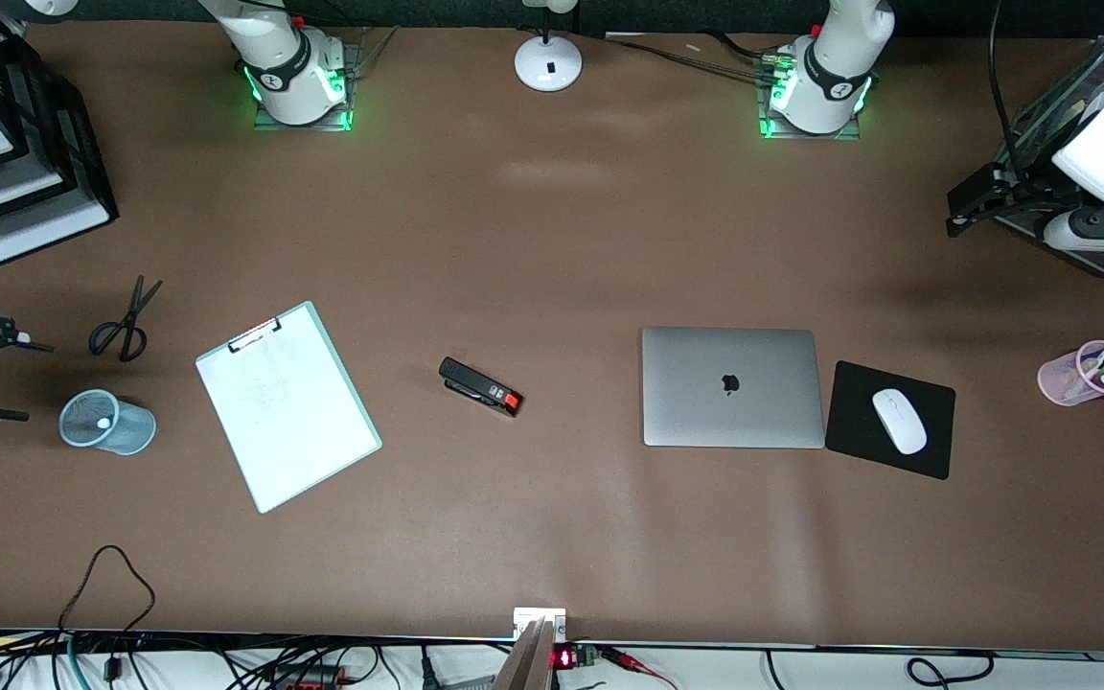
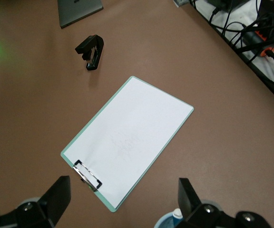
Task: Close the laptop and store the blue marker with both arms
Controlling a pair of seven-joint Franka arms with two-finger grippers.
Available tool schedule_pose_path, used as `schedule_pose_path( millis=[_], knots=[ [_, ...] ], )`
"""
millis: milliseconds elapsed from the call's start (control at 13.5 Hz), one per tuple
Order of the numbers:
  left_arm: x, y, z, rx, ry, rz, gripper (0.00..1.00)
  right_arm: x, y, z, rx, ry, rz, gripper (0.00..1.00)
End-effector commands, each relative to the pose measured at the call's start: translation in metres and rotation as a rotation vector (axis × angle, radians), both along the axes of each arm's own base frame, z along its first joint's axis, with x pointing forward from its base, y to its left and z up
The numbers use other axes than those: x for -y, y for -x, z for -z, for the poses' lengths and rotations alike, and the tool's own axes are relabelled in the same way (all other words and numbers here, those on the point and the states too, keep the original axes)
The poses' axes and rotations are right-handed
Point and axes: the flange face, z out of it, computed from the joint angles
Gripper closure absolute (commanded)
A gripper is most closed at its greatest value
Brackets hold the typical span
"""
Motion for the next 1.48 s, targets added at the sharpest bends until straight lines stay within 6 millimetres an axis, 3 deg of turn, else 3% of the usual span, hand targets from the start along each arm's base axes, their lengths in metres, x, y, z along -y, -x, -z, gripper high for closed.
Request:
schedule_pose_path(
  millis=[0,370,518,1257,1405],
  knots=[
    [-0.001,0.008,-0.003,0.006,0.016,0.019,0.00,-0.035,-0.010,-0.033,-0.090,0.097,0.071,0.00],
    [-0.001,0.008,-0.003,0.006,0.016,0.019,0.00,-0.131,-0.023,-0.063,-0.270,0.260,0.297,0.00],
    [-0.001,0.008,-0.003,0.006,0.016,0.019,0.00,-0.160,-0.026,-0.063,-0.324,0.310,0.375,0.00],
    [-0.001,0.015,-0.008,-0.003,0.015,0.021,0.00,-0.260,-0.020,-0.096,-0.437,0.499,0.784,0.00],
    [-0.001,0.015,-0.008,-0.005,0.015,0.021,0.00,-0.259,-0.006,-0.128,-0.408,0.555,0.861,0.00]
  ],
)
